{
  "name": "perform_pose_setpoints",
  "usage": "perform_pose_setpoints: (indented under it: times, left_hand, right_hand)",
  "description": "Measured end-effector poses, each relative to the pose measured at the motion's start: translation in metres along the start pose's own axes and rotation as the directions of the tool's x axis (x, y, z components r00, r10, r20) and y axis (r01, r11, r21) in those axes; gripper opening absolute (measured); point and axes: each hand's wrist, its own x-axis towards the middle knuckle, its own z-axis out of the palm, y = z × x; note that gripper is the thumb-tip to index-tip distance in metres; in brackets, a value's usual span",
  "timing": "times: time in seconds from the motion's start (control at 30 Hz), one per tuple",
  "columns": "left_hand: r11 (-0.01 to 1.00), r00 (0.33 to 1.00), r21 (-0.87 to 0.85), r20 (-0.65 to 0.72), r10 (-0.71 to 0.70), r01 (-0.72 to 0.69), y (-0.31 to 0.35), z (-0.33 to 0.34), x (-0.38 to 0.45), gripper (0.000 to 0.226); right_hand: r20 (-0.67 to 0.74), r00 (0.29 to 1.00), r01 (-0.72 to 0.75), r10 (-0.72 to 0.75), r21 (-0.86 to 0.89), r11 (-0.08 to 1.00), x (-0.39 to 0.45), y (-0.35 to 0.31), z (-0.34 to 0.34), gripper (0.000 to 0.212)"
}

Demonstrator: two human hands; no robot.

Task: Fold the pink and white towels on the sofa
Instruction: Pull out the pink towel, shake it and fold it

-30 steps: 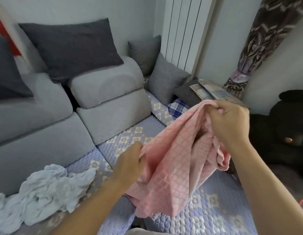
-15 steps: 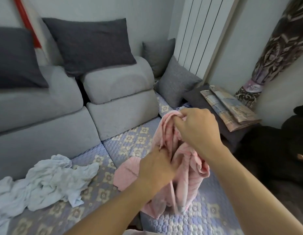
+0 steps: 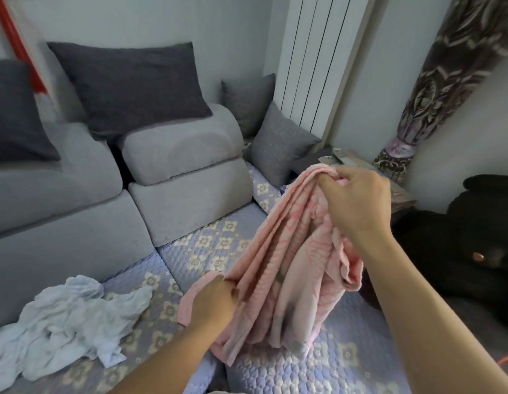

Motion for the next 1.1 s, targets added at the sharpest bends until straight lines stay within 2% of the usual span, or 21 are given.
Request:
perform_pose_setpoints:
  times: [0.07,0.13,0.23,0.3,0.33,0.37,0.43,0.47,0.5,0.57,0.63,0.7,0.73,0.8,0.87,0.9,0.93,1.0,1.1]
  left_hand:
    - [0.999,1.0,-0.041,0.004,-0.025,0.025,-0.012,0.001,0.002,0.036]
    - [0.993,0.999,-0.115,-0.043,-0.023,0.018,-0.023,-0.005,0.005,0.026]
    - [0.963,0.971,-0.263,-0.241,-0.003,-0.063,-0.043,-0.027,0.005,0.016]
    - [0.951,0.934,-0.249,-0.345,0.088,-0.182,-0.057,-0.052,-0.003,0.011]
    - [0.942,0.925,-0.205,-0.332,0.187,-0.265,-0.062,-0.066,-0.008,0.008]
    - [0.925,0.924,-0.177,-0.255,0.286,-0.335,-0.065,-0.077,-0.013,0.008]
    - [0.908,0.918,-0.139,-0.026,0.397,-0.396,-0.07,-0.093,-0.022,0.013]
    - [0.911,0.911,-0.115,0.071,0.406,-0.397,-0.072,-0.097,-0.025,0.011]
    - [0.918,0.909,-0.108,0.139,0.393,-0.38,-0.076,-0.099,-0.028,0.007]
    - [0.939,0.93,-0.159,0.164,0.329,-0.304,-0.087,-0.102,-0.031,0.017]
    - [0.942,0.976,-0.275,0.05,0.212,-0.191,-0.102,-0.102,-0.033,0.032]
    - [0.906,0.998,-0.421,-0.063,0.01,-0.036,-0.113,-0.103,-0.035,0.032]
    - [0.866,0.988,-0.499,-0.109,-0.112,0.043,-0.114,-0.104,-0.036,0.028]
    - [0.703,0.915,-0.702,-0.2,-0.35,0.115,-0.112,-0.104,-0.034,0.023]
    - [0.505,0.817,-0.86,-0.241,-0.524,0.07,-0.105,-0.11,-0.028,0.036]
    - [0.412,0.797,-0.91,-0.22,-0.562,0.04,-0.103,-0.115,-0.024,0.034]
    - [0.327,0.812,-0.945,-0.168,-0.559,0.03,-0.101,-0.121,-0.018,0.03]
    - [0.227,0.894,-0.972,-0.055,-0.444,0.053,-0.101,-0.13,-0.012,0.023]
    - [0.179,0.964,-0.978,0.059,-0.258,0.108,-0.1,-0.145,-0.016,0.005]
  right_hand:
    - [-0.039,0.997,-0.063,0.065,0.049,0.997,0.007,0.008,-0.004,0.033]
    - [-0.082,0.986,-0.14,0.146,0.077,0.987,0.015,0.021,-0.006,0.033]
    - [-0.138,0.951,-0.27,0.278,0.078,0.96,0.029,0.051,-0.007,0.033]
    - [-0.142,0.924,-0.349,0.354,0.059,0.935,0.037,0.074,-0.004,0.033]
    - [-0.141,0.911,-0.386,0.387,0.039,0.922,0.039,0.084,-0.001,0.034]
    - [-0.134,0.898,-0.42,0.418,0.018,0.907,0.04,0.092,0.003,0.035]
    - [-0.11,0.876,-0.473,0.469,-0.019,0.881,0.039,0.104,0.013,0.035]
    - [-0.098,0.867,-0.494,0.489,-0.031,0.869,0.037,0.108,0.018,0.034]
    - [-0.087,0.859,-0.509,0.504,-0.041,0.86,0.035,0.112,0.023,0.034]
    - [-0.077,0.853,-0.521,0.517,-0.064,0.851,0.031,0.118,0.031,0.035]
    - [-0.06,0.852,-0.524,0.52,-0.082,0.848,0.027,0.124,0.037,0.034]
    - [-0.028,0.863,-0.504,0.504,-0.105,0.857,0.024,0.129,0.043,0.033]
    - [-0.011,0.872,-0.487,0.489,-0.121,0.865,0.023,0.13,0.045,0.033]
    - [0.038,0.89,-0.443,0.455,-0.164,0.881,0.019,0.135,0.048,0.034]
    - [0.086,0.901,-0.401,0.425,-0.209,0.892,0.012,0.141,0.05,0.032]
    - [0.098,0.901,-0.393,0.422,-0.225,0.891,0.007,0.146,0.05,0.031]
    - [0.102,0.897,-0.396,0.429,-0.243,0.886,0.001,0.15,0.05,0.031]
    - [0.093,0.881,-0.424,0.463,-0.278,0.862,-0.009,0.162,0.05,0.034]
    - [0.115,0.858,-0.441,0.5,-0.331,0.834,-0.028,0.182,0.048,0.039]
